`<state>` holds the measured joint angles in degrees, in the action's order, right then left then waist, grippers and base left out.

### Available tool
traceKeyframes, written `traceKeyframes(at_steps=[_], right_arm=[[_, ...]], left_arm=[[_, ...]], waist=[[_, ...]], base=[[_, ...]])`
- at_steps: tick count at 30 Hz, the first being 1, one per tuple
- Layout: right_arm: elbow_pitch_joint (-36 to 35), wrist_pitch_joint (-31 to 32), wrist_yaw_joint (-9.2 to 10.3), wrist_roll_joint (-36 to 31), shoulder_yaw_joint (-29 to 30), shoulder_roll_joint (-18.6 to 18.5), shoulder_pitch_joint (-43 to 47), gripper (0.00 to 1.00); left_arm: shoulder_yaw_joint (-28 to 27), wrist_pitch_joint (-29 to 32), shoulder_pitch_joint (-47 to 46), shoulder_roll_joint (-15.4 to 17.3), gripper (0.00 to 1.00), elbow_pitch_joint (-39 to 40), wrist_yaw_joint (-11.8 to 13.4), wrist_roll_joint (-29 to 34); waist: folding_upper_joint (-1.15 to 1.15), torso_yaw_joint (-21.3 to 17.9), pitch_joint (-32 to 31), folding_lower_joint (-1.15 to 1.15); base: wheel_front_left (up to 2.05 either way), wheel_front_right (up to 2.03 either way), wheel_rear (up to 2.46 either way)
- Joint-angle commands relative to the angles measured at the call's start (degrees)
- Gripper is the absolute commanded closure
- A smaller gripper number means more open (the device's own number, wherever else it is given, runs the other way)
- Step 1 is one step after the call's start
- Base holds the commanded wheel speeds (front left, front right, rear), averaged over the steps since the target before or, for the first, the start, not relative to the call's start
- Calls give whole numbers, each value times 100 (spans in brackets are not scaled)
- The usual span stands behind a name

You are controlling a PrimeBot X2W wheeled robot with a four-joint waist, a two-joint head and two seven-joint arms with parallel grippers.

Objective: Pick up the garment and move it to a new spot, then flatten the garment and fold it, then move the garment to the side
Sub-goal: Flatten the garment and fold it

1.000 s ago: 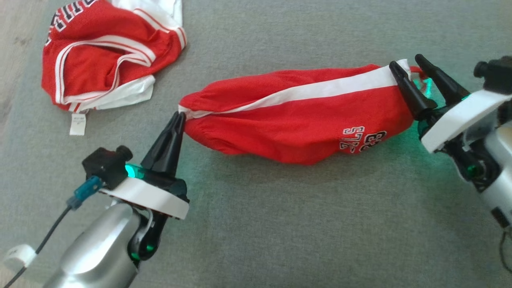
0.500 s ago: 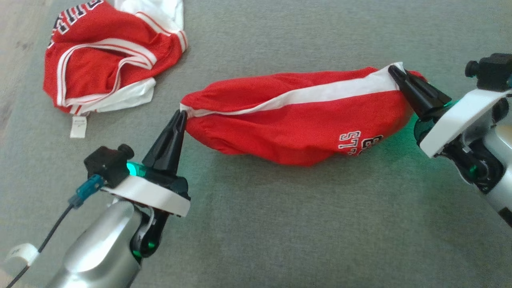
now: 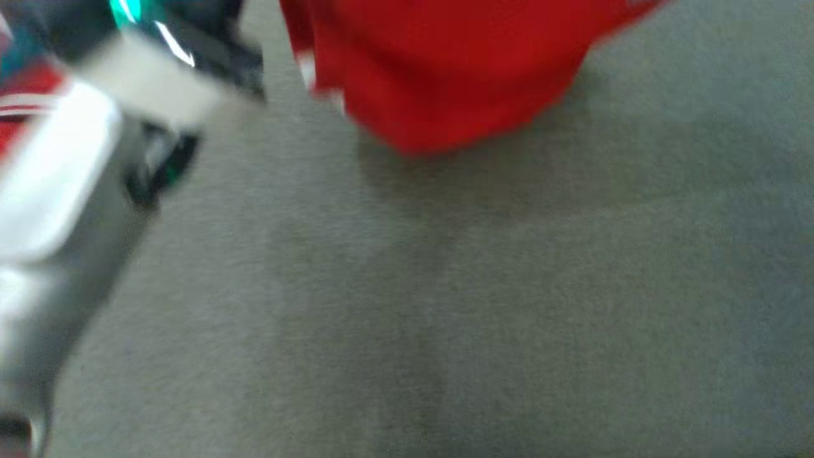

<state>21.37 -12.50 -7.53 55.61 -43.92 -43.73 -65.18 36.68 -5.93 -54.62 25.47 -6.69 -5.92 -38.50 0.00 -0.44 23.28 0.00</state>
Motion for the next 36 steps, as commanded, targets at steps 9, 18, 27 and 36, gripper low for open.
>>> traceKeyframes(at_steps=[9,18,27,36], right_arm=[[223,-242,4,-1402,1614,123,-1506,100],[-870,-249,4,-1987,2691,386,130,100],[-1665,-249,4,-2203,3295,960,3521,100],[-2419,-250,4,-2397,3923,1674,6104,100]], left_arm=[[-89,-85,-3130,-155,100,-843,-120,918],[182,-755,-2225,163,100,-839,-148,758],[265,-903,1065,393,100,-210,231,604],[238,-906,3532,232,100,235,410,987]], waist=[[0,-989,1153,0],[0,-807,1001,0],[0,-565,549,0],[0,-555,-153,0]], base=[[0,0,0],[0,0,0],[0,0,0],[0,0,0]])
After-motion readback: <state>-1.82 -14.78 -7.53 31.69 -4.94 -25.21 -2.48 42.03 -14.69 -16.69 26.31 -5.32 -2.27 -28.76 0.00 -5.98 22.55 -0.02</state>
